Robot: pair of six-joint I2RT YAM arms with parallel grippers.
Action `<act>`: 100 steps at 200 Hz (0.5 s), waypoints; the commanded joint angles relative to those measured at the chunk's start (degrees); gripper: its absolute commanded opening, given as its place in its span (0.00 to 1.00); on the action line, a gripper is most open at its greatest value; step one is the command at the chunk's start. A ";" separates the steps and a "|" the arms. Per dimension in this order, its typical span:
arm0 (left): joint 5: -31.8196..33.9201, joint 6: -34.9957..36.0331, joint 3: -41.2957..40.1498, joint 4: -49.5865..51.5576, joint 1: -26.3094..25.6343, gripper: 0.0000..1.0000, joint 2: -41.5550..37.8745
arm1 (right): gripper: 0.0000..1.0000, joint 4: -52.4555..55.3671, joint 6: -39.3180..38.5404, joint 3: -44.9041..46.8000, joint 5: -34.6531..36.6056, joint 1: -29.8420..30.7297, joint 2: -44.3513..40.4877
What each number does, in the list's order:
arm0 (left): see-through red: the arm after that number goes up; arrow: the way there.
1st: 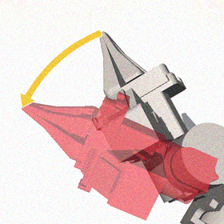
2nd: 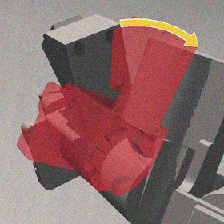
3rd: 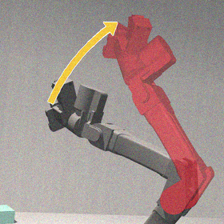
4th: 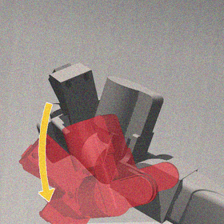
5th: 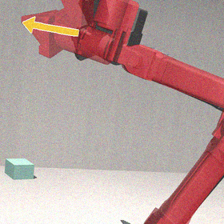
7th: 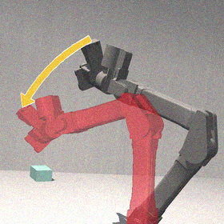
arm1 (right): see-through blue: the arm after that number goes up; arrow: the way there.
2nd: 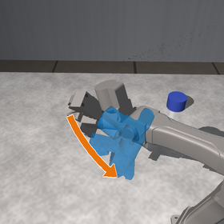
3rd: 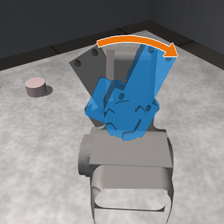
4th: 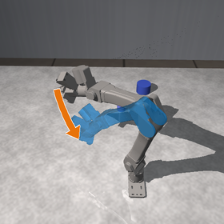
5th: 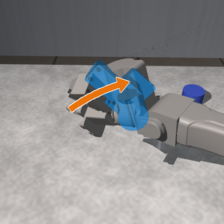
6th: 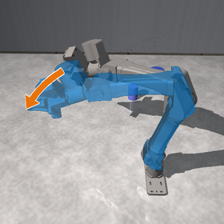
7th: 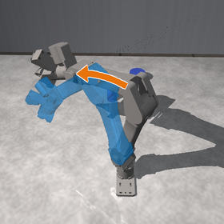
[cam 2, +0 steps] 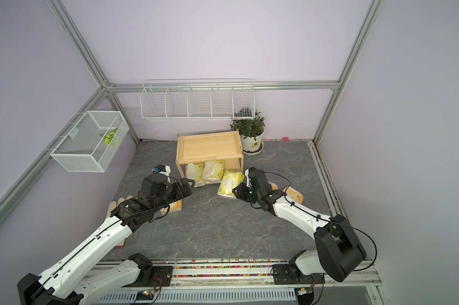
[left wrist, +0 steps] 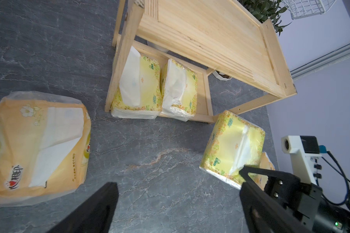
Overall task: Place the tissue boxes on the shelf by color
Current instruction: Place a box of tissues on the shelf.
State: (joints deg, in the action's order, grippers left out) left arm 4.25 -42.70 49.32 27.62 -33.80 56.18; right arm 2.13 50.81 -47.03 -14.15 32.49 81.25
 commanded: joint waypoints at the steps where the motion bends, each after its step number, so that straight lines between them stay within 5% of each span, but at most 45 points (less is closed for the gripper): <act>1: 0.23 1.21 1.07 0.77 -0.05 1.00 -0.92 | 0.16 1.21 -1.49 -1.81 5.35 -0.32 2.02; 100: -0.12 0.82 -0.43 0.87 0.04 1.00 -2.02 | 0.17 -5.21 -0.05 -7.37 13.63 -0.26 8.76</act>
State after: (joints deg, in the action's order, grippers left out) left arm 4.23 -42.72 49.30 27.83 -33.80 55.22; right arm 0.16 50.74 -52.31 -4.43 32.53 88.47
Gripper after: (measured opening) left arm 0.997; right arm 0.199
